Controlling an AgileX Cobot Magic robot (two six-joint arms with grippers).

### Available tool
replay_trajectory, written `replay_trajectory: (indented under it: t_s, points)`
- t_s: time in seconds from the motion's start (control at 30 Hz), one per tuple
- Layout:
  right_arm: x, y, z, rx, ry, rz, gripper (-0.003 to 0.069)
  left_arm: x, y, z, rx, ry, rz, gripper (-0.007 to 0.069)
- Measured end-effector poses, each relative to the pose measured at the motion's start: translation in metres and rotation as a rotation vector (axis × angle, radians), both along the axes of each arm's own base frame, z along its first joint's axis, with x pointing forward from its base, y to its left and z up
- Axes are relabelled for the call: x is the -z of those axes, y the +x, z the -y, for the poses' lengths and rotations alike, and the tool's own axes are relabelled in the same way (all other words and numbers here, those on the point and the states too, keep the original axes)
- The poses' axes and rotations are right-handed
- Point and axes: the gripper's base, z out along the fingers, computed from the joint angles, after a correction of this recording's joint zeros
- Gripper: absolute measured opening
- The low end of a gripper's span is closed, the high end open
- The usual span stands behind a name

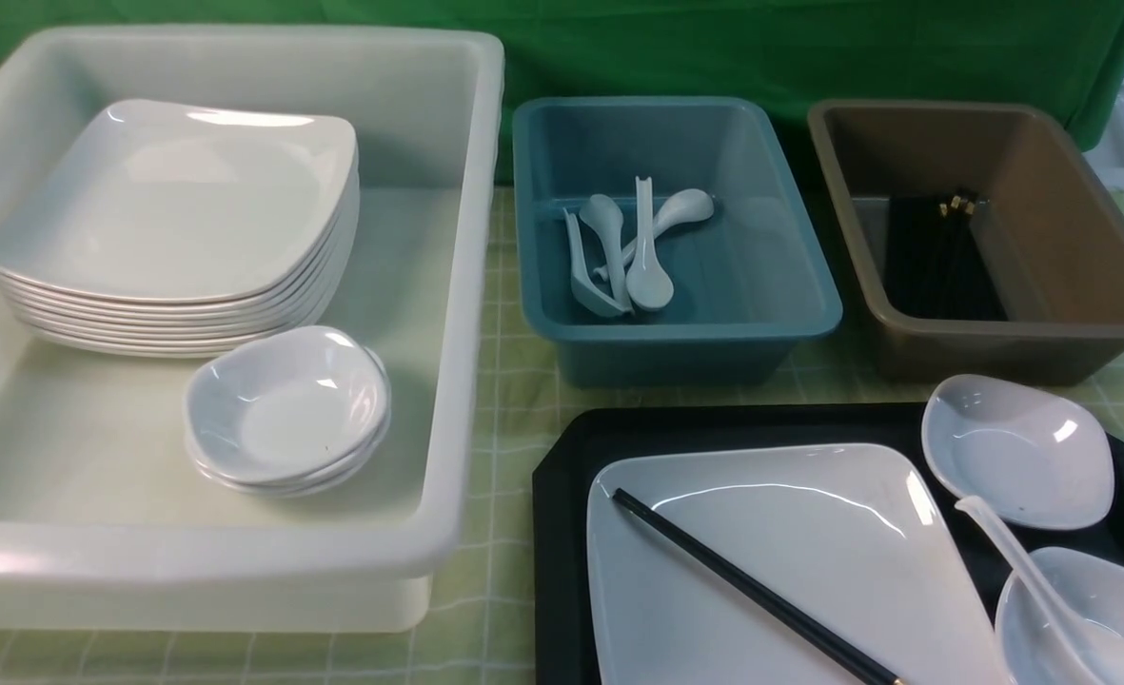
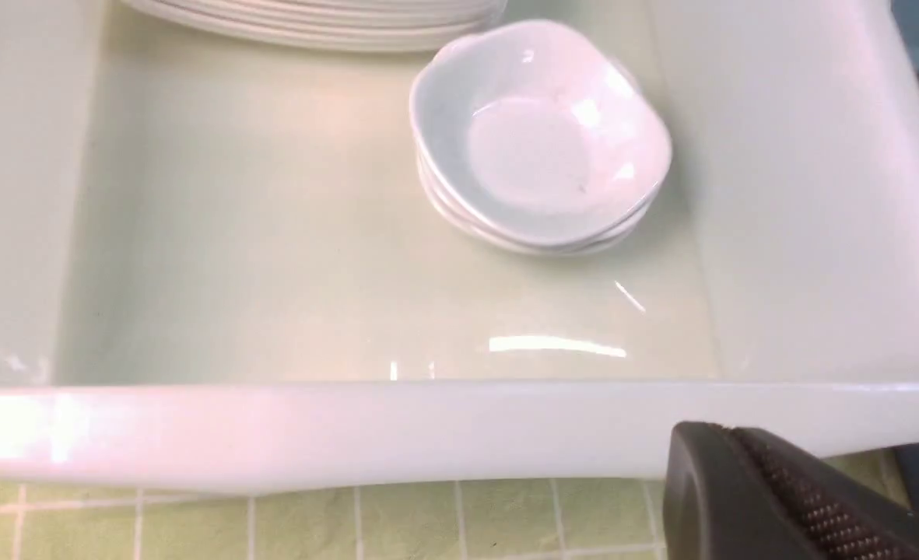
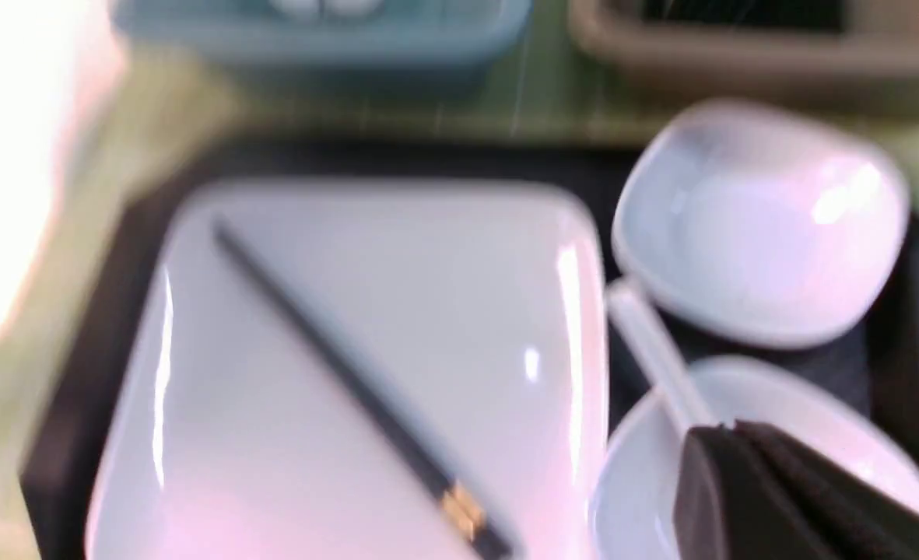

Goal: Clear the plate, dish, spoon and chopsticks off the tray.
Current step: Use the right arm to grab a soup spoon from the plate

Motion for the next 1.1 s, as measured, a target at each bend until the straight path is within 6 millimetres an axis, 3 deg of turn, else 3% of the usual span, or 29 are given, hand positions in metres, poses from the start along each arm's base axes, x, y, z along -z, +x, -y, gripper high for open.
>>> replay_trajectory:
  t_s: [0.2, 0.33, 0.37, 0.47, 0.53, 0.6, 0.73, 0.8, 0.93, 1.1]
  points:
    - [0.033, 0.050, -0.001, 0.002, -0.107, -0.189, 0.0069, 0.008, 0.016, 0.002, 0.028, -0.017, -0.034, 0.0020]
    - [0.062, 0.082, -0.004, 0.026, -0.128, -0.250, 0.0215, 0.009, 0.018, 0.021, 0.182, -0.050, -0.036, 0.0020]
    - [0.064, 0.085, -0.004, 0.026, -0.129, -0.252, 0.0224, 0.009, 0.018, 0.022, 0.190, -0.051, -0.037, 0.0020]
    - [0.086, 0.105, -0.006, 0.009, -0.146, -0.272, 0.0384, 0.012, 0.021, 0.048, 0.356, -0.082, -0.050, 0.0006]
    - [0.096, 0.111, -0.007, -0.007, -0.158, -0.296, 0.0446, 0.017, 0.026, 0.063, 0.435, -0.093, -0.075, 0.0001]
    - [0.101, 0.114, -0.009, -0.017, -0.164, -0.310, 0.0465, 0.020, 0.031, 0.074, 0.478, -0.096, -0.085, 0.0001]
    - [0.118, 0.120, -0.019, -0.090, -0.199, -0.346, 0.0498, 0.048, 0.048, 0.130, 0.636, -0.098, -0.150, 0.0001]
    - [0.120, 0.123, -0.023, -0.103, -0.201, -0.321, 0.0501, 0.058, 0.052, 0.148, 0.655, -0.105, -0.164, 0.0001]
    - [0.124, 0.131, -0.023, -0.108, -0.217, -0.281, 0.0502, 0.068, 0.058, 0.163, 0.662, -0.110, -0.157, 0.0001]
    - [0.139, 0.136, -0.023, -0.119, -0.242, -0.316, 0.0502, 0.075, 0.064, 0.168, 0.651, -0.103, -0.161, 0.0001]
